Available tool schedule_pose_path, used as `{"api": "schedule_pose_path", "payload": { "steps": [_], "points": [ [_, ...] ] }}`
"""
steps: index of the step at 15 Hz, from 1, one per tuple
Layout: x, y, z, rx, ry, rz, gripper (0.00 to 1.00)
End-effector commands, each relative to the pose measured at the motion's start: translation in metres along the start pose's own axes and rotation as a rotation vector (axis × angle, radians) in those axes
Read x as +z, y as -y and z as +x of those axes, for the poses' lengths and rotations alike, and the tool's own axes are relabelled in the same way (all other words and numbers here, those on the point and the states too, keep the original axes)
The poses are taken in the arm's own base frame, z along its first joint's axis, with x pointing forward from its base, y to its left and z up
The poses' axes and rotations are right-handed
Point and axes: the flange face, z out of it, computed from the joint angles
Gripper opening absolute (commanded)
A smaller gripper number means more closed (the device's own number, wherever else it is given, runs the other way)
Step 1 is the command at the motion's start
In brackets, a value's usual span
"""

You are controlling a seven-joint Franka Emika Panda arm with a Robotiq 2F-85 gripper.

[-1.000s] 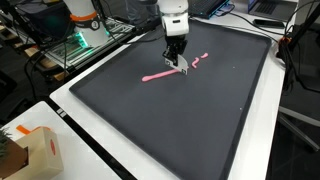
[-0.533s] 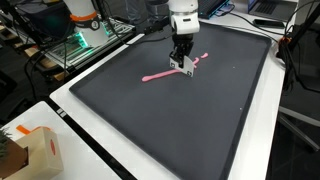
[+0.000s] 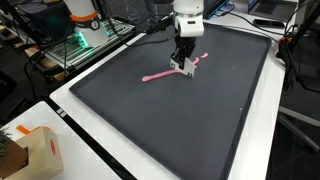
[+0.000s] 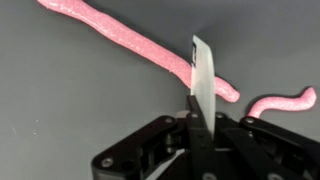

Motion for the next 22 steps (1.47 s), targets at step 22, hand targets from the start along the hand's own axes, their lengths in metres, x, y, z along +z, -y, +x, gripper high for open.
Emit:
{"api": "schedule_pose_path", "payload": {
  "steps": [22],
  "points": [
    [0.057,-0.052,-0.068,0.073,0.118,0.188,0.01]
  ]
}}
